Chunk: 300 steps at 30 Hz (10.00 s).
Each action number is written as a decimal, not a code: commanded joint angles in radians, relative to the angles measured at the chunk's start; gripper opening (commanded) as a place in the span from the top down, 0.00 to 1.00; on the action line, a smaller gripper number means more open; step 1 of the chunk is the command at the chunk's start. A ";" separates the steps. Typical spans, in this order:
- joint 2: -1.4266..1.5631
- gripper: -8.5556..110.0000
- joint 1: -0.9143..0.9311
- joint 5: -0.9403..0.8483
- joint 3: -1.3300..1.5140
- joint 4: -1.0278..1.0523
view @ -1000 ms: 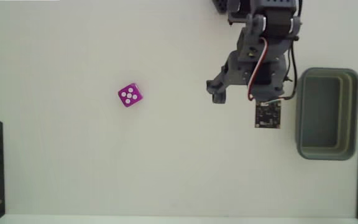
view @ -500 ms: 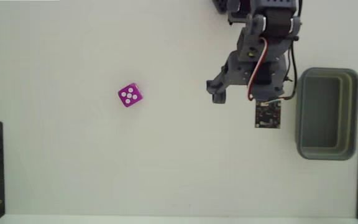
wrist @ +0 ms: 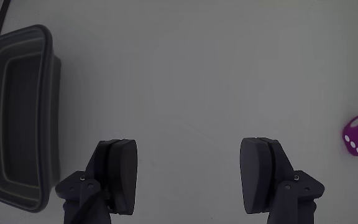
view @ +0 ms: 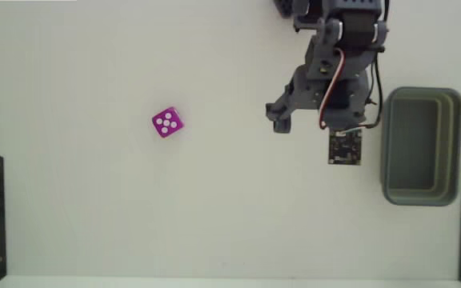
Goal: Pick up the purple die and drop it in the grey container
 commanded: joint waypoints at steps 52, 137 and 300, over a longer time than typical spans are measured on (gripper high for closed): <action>0.038 0.00 0.230 0.005 0.007 0.004; 0.038 0.00 0.788 0.005 0.007 0.004; -0.741 0.00 0.797 0.005 -0.370 -0.399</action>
